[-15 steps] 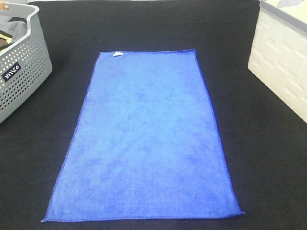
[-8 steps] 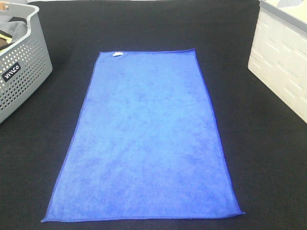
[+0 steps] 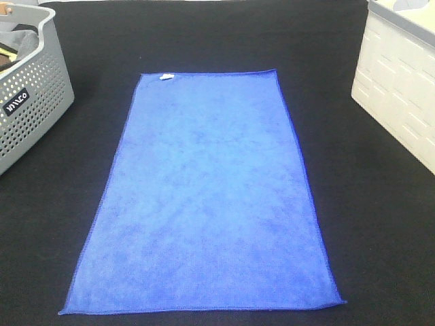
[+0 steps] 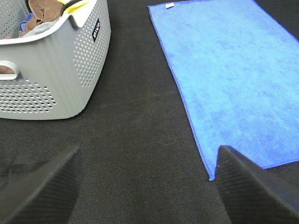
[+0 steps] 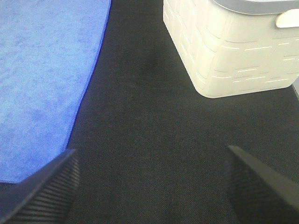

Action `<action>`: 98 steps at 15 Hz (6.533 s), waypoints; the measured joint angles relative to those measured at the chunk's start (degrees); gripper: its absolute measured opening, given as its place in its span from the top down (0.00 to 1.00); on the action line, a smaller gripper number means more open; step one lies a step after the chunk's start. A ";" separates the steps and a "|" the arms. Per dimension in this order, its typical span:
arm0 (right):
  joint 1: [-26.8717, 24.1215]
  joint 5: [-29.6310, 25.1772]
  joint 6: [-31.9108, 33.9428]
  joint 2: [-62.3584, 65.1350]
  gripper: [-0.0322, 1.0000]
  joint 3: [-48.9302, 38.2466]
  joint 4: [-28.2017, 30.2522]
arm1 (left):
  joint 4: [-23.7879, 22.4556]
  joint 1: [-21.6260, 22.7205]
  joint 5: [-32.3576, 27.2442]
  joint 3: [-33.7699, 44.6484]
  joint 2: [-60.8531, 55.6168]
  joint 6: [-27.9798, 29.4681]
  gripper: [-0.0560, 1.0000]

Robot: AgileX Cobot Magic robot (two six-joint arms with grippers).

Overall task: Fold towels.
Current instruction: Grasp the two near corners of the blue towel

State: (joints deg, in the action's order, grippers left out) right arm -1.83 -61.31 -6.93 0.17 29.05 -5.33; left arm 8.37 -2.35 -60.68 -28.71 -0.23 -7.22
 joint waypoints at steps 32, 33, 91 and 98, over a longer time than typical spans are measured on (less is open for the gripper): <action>0.00 0.11 2.29 -1.89 0.22 0.00 0.00 | 0.11 0.00 1.89 -0.34 0.00 5.21 0.24; 0.00 0.23 3.04 -3.95 0.22 0.00 0.00 | 0.11 0.00 1.95 -0.34 0.29 6.59 0.24; 11.52 28.53 -41.48 -105.42 0.44 1.60 -66.81 | 84.11 -10.83 29.62 -4.93 109.43 -56.78 0.50; 11.52 29.79 -47.21 -106.23 0.87 0.52 -71.56 | 84.05 -10.83 30.48 -4.93 109.78 -56.78 0.67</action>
State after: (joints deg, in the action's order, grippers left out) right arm 9.68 -31.51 -54.14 -106.05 29.56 -76.89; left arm 92.42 -13.18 -30.19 -33.63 109.55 -64.00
